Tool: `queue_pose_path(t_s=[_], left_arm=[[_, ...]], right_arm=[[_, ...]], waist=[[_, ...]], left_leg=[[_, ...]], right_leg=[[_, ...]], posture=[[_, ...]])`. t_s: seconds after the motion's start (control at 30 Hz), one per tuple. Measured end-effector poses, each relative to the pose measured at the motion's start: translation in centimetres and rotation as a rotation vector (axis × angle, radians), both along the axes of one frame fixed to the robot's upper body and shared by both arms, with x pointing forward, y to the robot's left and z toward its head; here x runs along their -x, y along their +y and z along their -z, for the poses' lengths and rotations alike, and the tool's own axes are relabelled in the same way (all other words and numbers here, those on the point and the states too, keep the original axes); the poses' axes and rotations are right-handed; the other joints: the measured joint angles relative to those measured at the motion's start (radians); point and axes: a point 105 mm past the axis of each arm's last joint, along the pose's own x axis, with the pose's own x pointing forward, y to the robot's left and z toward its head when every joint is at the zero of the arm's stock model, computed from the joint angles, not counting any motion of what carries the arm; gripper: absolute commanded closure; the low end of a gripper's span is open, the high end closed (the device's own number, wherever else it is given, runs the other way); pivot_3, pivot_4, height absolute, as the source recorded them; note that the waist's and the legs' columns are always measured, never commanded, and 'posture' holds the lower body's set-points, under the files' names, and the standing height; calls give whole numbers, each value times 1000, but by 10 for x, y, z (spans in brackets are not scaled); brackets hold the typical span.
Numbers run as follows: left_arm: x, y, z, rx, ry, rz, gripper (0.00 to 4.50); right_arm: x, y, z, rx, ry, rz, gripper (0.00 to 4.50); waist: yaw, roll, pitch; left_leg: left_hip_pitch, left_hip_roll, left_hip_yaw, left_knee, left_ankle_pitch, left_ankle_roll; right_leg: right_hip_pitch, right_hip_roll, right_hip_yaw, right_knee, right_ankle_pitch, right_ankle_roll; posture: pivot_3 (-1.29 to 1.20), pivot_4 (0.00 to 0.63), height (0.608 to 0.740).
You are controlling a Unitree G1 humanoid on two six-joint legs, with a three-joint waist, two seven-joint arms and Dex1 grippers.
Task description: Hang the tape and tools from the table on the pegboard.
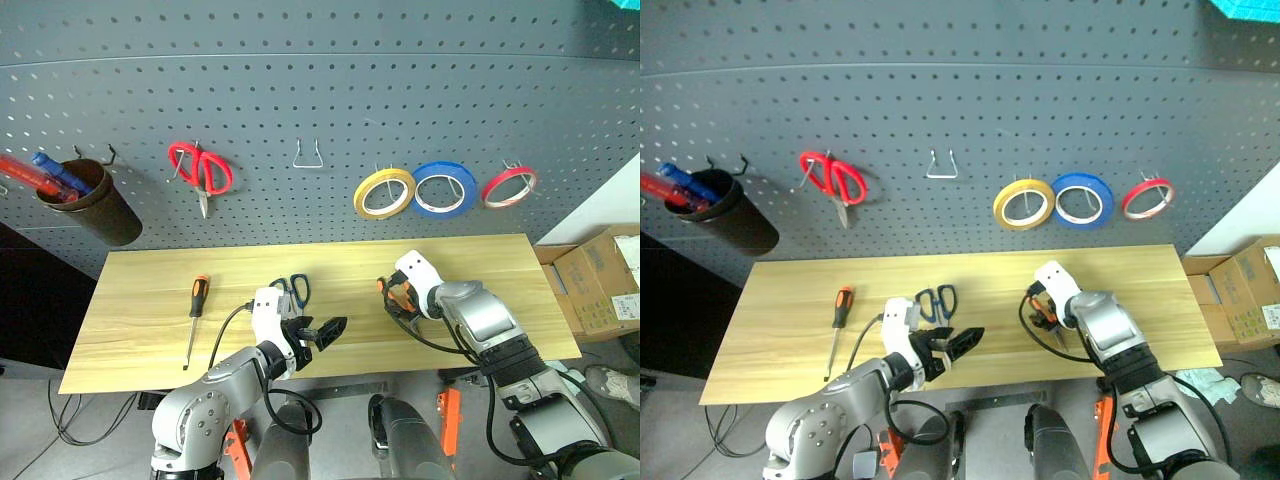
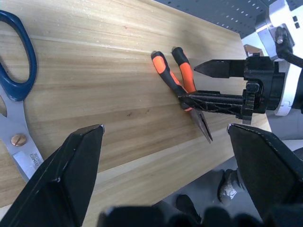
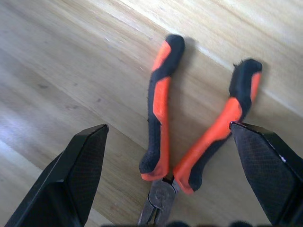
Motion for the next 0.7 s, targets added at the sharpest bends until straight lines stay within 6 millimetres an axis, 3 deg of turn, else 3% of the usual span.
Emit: queue_pose_path(t_s=[0.2, 0.47, 0.7], left_arm=[[-2, -1, -3, 0, -11, 6, 0], [3, 2, 2, -11, 12, 5, 0], [4, 1, 1, -14, 9, 12, 0]], right_arm=[[-5, 5, 3, -14, 3, 65, 33], [-7, -7, 19, 9, 55, 164, 33], [-7, -7, 18, 6, 62, 170, 33]], waist=[[-2, 0, 1], [-2, -1, 1], [-3, -1, 1]], left_leg=[[1, 0, 0, 0, 0, 0], [2, 0, 0, 1, 0, 0], [1, 1, 0, 0, 0, 0]], right_leg=[[1, 0, 0, 0, 0, 0], [1, 0, 0, 0, 1, 1], [1, 1, 0, -1, 1, 1]], posture=[[173, 286, 740], [179, 287, 740], [179, 287, 740]])
